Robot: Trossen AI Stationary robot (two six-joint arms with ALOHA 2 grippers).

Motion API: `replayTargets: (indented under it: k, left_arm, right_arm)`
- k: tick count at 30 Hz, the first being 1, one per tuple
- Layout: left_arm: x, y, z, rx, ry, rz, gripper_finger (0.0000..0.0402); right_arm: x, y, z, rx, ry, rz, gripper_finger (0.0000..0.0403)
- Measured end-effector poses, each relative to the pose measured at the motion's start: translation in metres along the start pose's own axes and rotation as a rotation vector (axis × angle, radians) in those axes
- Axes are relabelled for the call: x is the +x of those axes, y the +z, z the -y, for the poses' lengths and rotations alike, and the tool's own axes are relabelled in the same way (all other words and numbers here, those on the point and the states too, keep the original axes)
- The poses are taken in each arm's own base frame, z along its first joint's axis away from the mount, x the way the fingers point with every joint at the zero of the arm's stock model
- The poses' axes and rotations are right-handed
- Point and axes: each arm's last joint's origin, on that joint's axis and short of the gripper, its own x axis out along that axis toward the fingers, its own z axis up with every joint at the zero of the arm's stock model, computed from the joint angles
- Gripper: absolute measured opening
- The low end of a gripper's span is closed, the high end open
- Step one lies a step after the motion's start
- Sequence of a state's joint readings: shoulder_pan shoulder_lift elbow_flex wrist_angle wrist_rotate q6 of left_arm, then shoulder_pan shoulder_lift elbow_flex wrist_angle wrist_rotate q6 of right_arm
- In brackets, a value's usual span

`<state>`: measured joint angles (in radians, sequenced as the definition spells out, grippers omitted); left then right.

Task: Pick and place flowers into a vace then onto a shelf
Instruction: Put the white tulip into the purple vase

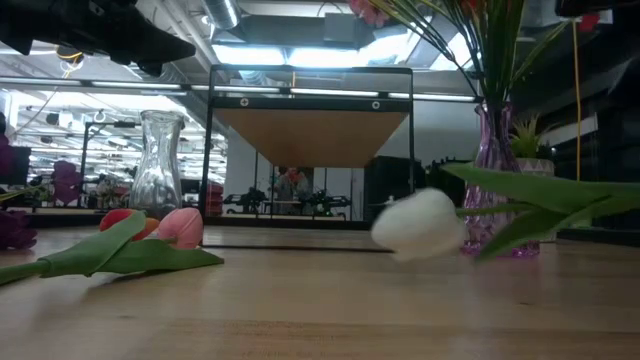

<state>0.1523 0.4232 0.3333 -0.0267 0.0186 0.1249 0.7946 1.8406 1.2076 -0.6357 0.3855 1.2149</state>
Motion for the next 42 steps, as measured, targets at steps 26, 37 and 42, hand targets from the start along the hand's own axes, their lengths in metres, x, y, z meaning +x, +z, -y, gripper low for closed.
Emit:
replayTargets:
  k: [26,37,42]
  left_arm:
    - [0.000,0.000,0.000,0.000,0.000,0.000,0.0004]
    - [0.000,0.000,0.000,-0.007,0.000,0.000,0.0004]
    - [0.000,0.000,0.000,-0.008,0.000,0.000,0.0004]
  right_arm:
    - [0.006,-0.001,0.007,0.094,0.000,-0.122,0.0120]
    - [0.008,0.016,0.014,0.141,0.035,-0.244,0.0180]
    - [0.010,0.020,0.013,0.148,0.066,-0.246,0.0176]
